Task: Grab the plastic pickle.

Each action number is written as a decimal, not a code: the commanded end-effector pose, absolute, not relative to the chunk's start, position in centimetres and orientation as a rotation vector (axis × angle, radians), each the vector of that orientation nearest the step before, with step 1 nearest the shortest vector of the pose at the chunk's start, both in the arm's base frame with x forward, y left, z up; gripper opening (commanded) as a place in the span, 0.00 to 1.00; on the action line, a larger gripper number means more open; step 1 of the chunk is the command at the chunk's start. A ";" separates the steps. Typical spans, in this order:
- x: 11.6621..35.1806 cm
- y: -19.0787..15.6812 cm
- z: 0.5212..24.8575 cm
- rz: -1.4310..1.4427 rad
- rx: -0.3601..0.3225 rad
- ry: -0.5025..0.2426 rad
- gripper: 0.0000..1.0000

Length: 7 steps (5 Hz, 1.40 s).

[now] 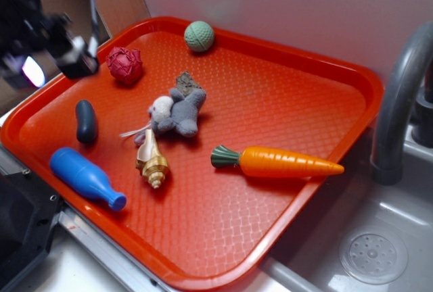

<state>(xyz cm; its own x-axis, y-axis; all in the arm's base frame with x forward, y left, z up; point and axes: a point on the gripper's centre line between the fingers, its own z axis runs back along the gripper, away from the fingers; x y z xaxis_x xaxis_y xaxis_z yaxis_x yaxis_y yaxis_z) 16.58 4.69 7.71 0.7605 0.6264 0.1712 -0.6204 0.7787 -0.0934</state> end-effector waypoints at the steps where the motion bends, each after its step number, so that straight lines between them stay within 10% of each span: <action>1: 17.6 5.6 -0.3 0.664 0.050 -0.037 1.00; 2: 17.5 5.9 0.2 0.654 0.051 -0.042 0.00; 5: 18.9 2.2 13.0 0.163 -0.004 -0.265 0.00; 7: 23.8 -1.2 19.2 0.108 0.186 -0.068 0.00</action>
